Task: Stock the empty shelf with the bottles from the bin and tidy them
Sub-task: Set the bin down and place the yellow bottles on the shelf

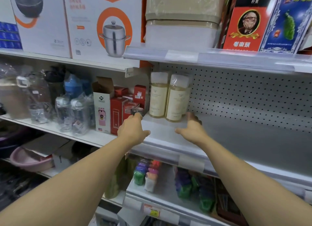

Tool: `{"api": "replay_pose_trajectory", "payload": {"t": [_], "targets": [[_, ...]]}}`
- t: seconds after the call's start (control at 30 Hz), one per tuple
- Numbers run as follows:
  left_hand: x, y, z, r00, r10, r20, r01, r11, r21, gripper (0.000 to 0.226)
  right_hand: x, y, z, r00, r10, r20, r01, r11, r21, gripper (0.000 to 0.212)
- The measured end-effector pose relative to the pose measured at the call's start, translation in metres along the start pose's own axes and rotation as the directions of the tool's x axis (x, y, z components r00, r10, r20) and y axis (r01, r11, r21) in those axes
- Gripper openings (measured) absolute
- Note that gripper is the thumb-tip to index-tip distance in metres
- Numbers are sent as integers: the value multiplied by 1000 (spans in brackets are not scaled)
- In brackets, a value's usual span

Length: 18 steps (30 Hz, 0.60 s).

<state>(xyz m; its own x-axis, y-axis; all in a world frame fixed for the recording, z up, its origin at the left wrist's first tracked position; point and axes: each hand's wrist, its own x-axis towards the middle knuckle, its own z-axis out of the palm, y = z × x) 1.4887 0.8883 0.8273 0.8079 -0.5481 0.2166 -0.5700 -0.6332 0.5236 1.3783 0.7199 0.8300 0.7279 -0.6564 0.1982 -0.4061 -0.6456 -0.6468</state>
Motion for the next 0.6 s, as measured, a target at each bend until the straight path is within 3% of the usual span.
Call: {"api": "replay_pose_trajectory", "payload": {"t": [0.1,0.27,0.6], "targets": [[25,7,9,1000,4,-6,-4,1000,22,62,37,5,9,998,45,-51,-40,995,96,65],[69,10,30,999,42,-6,-41,998,37,59,93,21,26,994,55,-97,-25,958,284,78],[118,10,55,998,58,-25,-56,996,70,55,159,30,57,969,179,-171,-104,922,373,83]]}}
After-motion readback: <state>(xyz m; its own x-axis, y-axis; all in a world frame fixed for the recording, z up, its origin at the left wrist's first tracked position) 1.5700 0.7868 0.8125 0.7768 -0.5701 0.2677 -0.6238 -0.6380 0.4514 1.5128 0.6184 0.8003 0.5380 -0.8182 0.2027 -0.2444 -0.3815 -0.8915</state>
